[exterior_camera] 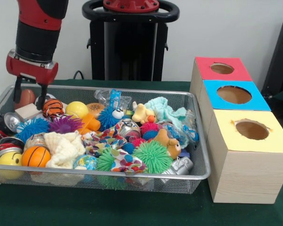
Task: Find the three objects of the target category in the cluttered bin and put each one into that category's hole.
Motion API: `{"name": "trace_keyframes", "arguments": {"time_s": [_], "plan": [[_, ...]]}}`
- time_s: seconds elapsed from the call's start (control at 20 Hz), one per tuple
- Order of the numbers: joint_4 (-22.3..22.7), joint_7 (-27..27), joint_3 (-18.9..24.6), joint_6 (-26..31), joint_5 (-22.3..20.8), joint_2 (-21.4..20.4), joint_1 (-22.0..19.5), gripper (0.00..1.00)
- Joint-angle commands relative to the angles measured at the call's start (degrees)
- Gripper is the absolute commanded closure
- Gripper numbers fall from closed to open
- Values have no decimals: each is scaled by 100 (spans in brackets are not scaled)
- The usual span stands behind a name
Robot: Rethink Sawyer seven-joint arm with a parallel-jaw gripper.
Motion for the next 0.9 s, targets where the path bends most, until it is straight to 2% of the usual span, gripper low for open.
{"name": "trace_keyframes", "arguments": {"time_s": [0.05,0.4,0.9], "plan": [[94,203,815,505,-14,232,-62,0],[-187,739,176,509,99,283,661,0],[-393,727,193,871,399,284,1003,0]]}}
